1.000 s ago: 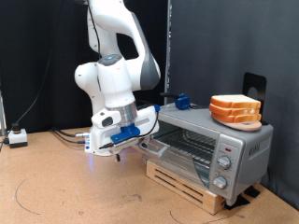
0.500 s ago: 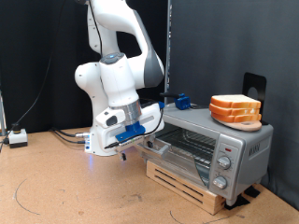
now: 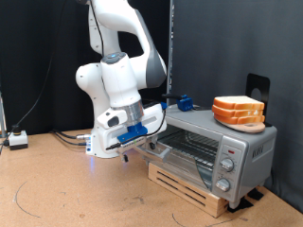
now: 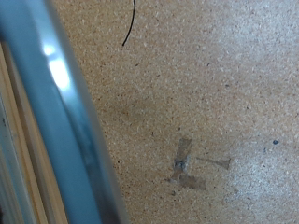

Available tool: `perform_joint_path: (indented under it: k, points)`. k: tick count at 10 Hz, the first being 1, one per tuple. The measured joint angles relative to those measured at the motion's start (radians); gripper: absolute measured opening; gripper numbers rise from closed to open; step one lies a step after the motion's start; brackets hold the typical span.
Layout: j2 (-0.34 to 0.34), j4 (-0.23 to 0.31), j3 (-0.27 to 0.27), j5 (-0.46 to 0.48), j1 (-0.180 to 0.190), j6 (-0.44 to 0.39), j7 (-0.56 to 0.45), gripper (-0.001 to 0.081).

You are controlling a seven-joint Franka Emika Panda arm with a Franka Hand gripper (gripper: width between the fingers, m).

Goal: Make a piece of toast with the oven

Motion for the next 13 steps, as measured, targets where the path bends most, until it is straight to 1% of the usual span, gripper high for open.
perform_joint_path:
  k: [2,3,4,5,6,8,10,13]
  points:
    - [0.000,0.005,0.000,-0.006,-0.001,-0.001,0.010,0.0809]
    - [0.002,0.005,0.000,-0.029,-0.003,-0.001,0.028,0.0809]
    - [0.011,0.004,0.000,-0.074,-0.007,0.000,0.068,0.0809]
    - [0.026,0.006,0.000,-0.123,-0.014,0.019,0.115,0.0809]
    - [0.043,0.008,-0.001,-0.145,-0.020,0.040,0.133,0.0809]
    - [0.078,0.014,-0.004,-0.149,-0.029,0.074,0.132,0.0809]
    - [0.116,0.031,-0.007,-0.149,-0.040,0.068,0.141,0.0809]
    - [0.211,0.066,-0.013,-0.149,-0.062,0.069,0.184,0.0809]
